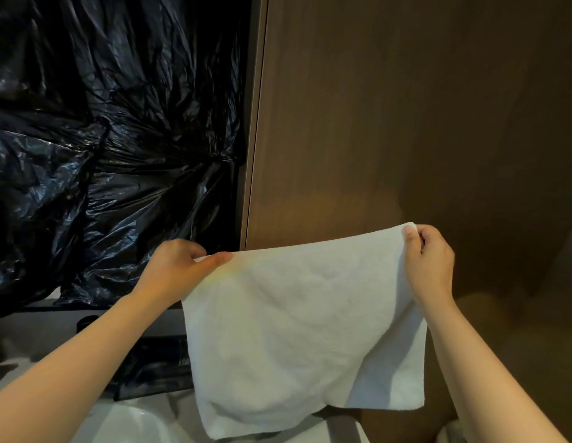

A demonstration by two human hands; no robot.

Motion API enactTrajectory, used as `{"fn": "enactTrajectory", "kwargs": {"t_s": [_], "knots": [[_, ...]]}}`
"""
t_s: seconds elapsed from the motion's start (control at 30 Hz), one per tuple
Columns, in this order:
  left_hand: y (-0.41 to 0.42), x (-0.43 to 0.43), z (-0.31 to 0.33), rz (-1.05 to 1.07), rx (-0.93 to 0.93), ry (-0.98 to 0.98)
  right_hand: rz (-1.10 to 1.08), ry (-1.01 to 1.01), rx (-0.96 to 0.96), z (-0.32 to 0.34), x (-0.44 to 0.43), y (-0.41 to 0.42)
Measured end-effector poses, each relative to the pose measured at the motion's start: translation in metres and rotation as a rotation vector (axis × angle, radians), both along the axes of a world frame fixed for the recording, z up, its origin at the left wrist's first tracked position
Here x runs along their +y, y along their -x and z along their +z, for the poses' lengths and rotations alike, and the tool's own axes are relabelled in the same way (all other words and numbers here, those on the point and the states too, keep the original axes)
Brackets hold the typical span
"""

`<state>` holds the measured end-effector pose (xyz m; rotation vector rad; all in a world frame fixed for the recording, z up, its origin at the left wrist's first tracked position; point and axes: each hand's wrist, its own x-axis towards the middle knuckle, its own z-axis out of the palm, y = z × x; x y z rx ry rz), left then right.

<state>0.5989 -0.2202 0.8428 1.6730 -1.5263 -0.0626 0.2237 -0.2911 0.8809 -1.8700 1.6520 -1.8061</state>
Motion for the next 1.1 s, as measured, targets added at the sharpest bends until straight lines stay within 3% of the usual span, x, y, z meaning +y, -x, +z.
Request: {"fn": "enactTrajectory", "kwargs": {"t_s": [0.13, 0.27, 0.57, 0.8, 0.93, 1.1], "knots": [[0.002, 0.002, 0.001, -0.040, 0.005, 0.005, -0.020, -0.066, -0.048, -0.011, -0.002, 0.002], [0.001, 0.005, 0.011, -0.141, 0.145, 0.112, -0.041, -0.068, -0.071, -0.013, -0.003, 0.010], [0.006, 0.013, 0.019, -0.293, 0.195, -0.040, -0.089, -0.195, -0.076, -0.030, -0.002, 0.020], [0.000, 0.012, 0.012, -0.174, 0.124, 0.036, -0.096, -0.182, -0.108, -0.030, 0.000, 0.019], [0.013, 0.009, 0.011, -0.026, 0.339, 0.114, -0.065, -0.177, -0.149, -0.031, 0.002, 0.015], [0.033, 0.018, 0.001, -0.059, 0.337, 0.106, -0.097, -0.324, 0.027, -0.047, 0.011, 0.013]]}}
